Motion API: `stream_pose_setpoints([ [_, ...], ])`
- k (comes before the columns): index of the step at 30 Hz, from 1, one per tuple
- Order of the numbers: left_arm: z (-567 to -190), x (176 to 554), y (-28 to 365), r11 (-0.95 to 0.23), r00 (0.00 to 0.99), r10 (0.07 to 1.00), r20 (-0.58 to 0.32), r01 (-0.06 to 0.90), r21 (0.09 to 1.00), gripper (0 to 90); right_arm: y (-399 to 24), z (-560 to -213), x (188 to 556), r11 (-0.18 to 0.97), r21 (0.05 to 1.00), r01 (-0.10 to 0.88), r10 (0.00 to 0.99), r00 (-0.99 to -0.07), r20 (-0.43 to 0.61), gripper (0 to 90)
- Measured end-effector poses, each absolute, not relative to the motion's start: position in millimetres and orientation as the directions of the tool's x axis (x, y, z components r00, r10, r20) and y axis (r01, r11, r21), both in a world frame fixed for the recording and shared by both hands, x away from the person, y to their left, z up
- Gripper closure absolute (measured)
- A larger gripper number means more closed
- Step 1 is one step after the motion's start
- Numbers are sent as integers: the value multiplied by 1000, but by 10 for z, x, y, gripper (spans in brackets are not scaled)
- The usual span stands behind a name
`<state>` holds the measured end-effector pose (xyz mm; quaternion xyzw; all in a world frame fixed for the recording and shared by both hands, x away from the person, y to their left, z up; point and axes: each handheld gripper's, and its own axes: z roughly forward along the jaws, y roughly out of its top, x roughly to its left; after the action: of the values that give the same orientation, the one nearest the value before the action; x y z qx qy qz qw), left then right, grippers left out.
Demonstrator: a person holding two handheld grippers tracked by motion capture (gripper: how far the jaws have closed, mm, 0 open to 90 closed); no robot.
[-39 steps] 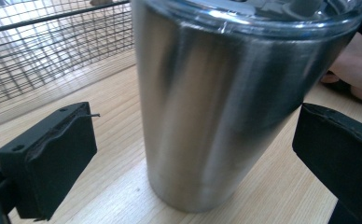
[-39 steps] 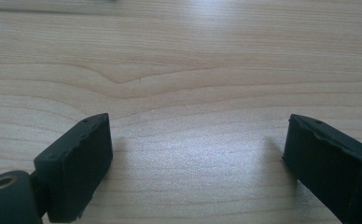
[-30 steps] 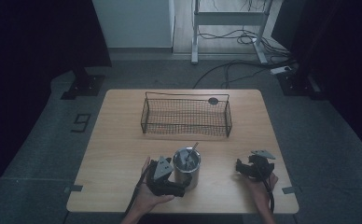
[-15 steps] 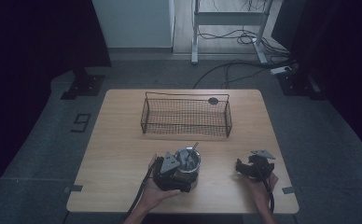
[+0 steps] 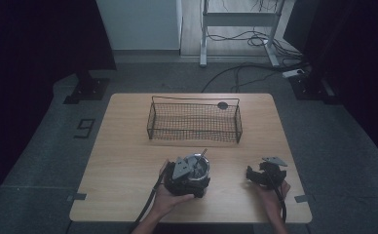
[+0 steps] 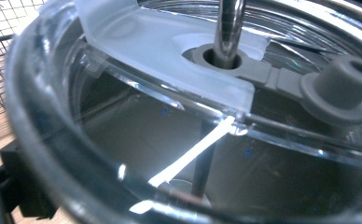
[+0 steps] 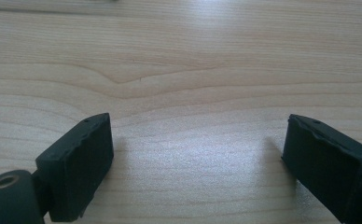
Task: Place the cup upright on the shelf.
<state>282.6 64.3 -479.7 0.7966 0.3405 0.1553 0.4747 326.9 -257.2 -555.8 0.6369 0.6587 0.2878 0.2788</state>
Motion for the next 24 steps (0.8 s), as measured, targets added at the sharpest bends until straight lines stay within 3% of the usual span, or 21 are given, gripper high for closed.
stream_pose_setpoints([
  [16, -4771, 2843, 676, -350, 737, 674, -51, 379, 857, 33, -2571, -5556, 3268, 25, 735, 678, 999, -36, -1, 91],
  [24, -4675, 2869, 782, -301, 718, 691, -84, 392, 869, 34, -2570, -5555, 3268, 24, 735, 678, 999, -35, 0, 91],
])
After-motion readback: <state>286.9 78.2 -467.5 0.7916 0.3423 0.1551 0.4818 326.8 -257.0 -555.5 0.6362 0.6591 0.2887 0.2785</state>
